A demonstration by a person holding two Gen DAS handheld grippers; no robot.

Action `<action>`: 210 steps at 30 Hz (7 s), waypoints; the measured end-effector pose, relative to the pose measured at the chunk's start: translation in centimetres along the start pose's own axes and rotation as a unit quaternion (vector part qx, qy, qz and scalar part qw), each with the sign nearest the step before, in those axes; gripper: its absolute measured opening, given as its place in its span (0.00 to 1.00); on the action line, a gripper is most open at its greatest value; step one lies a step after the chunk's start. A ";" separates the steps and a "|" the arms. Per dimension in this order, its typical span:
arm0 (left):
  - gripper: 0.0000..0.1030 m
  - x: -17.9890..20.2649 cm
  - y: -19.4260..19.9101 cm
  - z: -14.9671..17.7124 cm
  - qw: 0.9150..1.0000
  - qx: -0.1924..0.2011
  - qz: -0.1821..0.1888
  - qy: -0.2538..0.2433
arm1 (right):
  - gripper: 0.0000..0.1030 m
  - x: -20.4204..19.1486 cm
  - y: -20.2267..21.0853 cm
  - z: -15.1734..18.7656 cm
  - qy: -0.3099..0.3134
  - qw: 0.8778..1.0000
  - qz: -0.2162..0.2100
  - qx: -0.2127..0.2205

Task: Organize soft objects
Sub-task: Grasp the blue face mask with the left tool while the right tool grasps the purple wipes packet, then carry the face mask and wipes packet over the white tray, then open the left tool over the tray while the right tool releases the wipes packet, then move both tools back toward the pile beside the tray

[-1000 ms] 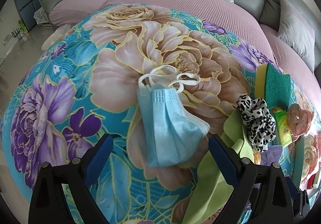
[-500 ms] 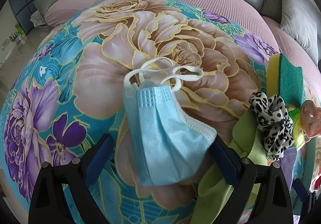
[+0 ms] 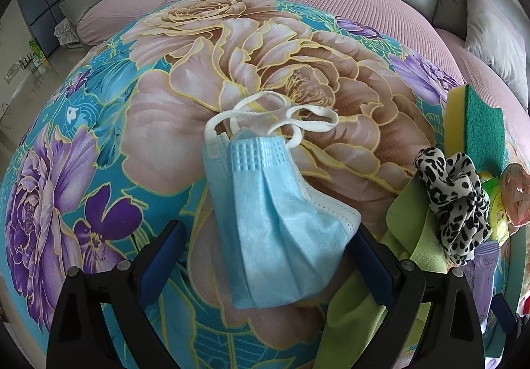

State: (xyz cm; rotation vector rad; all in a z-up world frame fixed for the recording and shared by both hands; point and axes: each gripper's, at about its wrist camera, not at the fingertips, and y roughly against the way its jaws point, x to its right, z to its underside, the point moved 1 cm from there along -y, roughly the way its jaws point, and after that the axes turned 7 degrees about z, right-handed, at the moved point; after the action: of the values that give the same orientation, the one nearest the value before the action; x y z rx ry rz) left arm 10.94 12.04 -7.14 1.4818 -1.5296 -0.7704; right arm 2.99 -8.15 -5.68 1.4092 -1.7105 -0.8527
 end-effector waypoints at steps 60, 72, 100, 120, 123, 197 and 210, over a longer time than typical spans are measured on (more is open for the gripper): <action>0.27 5.6 12.9 0.4 0.988 0.131 0.070 -0.034 | 0.18 9.5 9.0 0.4 -0.135 0.983 -0.045 0.114; 0.27 15.8 13.5 3.2 0.972 0.124 0.126 -0.153 | 0.18 19.6 8.9 3.4 -0.242 0.964 0.031 0.103; 0.28 33.4 6.8 12.5 0.909 0.077 0.167 -0.373 | 0.18 30.0 9.0 8.1 -0.360 0.925 0.072 0.097; 0.30 33.8 4.3 12.9 0.911 0.068 0.155 -0.377 | 0.18 30.8 8.9 8.6 -0.375 0.919 0.065 0.099; 0.30 33.6 4.4 12.4 0.915 0.074 0.153 -0.366 | 0.18 30.7 8.9 8.5 -0.373 0.920 0.063 0.099; 0.93 17.3 11.0 2.2 0.971 0.118 0.135 -0.158 | 1.00 26.8 8.7 6.0 -0.283 0.950 0.110 0.070; 0.93 8.3 12.7 0.3 0.987 0.137 0.041 -0.067 | 1.00 19.9 10.6 3.0 -0.222 0.968 0.070 0.091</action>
State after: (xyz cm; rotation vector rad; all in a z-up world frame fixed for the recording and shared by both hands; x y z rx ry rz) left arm 5.38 5.20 5.16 1.5776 -1.8463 -0.6421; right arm -7.02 -25.82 4.56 1.2551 -2.2483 -1.0067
